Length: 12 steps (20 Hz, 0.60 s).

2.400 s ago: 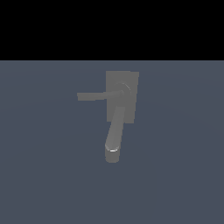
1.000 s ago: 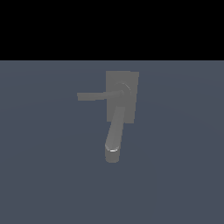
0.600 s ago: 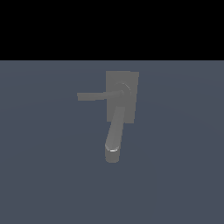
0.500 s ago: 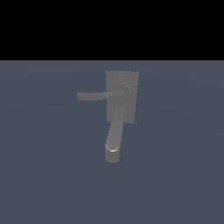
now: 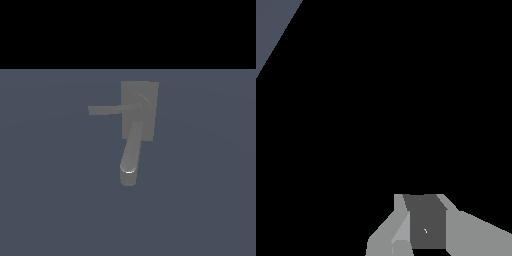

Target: Turn on the faucet by rotating a designated handle.

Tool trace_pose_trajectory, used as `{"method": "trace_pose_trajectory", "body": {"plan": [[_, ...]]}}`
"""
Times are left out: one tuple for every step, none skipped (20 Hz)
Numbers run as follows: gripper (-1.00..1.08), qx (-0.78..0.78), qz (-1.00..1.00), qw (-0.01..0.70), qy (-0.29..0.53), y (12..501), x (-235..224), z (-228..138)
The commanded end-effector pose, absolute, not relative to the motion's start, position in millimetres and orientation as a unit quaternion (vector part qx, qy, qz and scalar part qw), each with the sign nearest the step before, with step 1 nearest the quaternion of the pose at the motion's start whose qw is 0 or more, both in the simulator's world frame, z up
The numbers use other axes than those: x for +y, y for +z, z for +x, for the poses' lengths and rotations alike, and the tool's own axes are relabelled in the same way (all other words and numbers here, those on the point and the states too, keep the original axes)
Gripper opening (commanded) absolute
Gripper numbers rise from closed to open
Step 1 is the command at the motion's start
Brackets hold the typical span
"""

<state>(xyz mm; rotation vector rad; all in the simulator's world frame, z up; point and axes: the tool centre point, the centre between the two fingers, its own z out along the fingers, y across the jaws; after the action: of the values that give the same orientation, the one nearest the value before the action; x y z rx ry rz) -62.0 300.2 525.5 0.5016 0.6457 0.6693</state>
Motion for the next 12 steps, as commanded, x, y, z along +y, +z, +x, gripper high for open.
{"method": "trace_pose_trajectory", "body": {"plan": [[-1.00,0.306,0.243,0.861,0.325,528,302,-61],[-1.00,0.306,0.245,0.861,0.326,528,302,-61],[-1.00,0.305,0.245,0.860,0.327,529,302,-61],[-1.00,0.304,0.246,0.860,0.327,529,302,-61],[-1.00,0.304,0.245,0.861,0.326,529,302,-61],[-1.00,0.305,0.244,0.861,0.325,528,302,-61],[-1.00,0.307,0.243,0.861,0.324,527,302,-61],[-1.00,0.310,0.241,0.861,0.322,525,302,-60],[-1.00,0.313,0.238,0.862,0.321,522,302,-59],[-1.00,0.317,0.236,0.862,0.318,518,303,-57],[-1.00,0.322,0.233,0.862,0.316,514,303,-55],[-1.00,0.328,0.229,0.861,0.313,509,304,-53]]}}
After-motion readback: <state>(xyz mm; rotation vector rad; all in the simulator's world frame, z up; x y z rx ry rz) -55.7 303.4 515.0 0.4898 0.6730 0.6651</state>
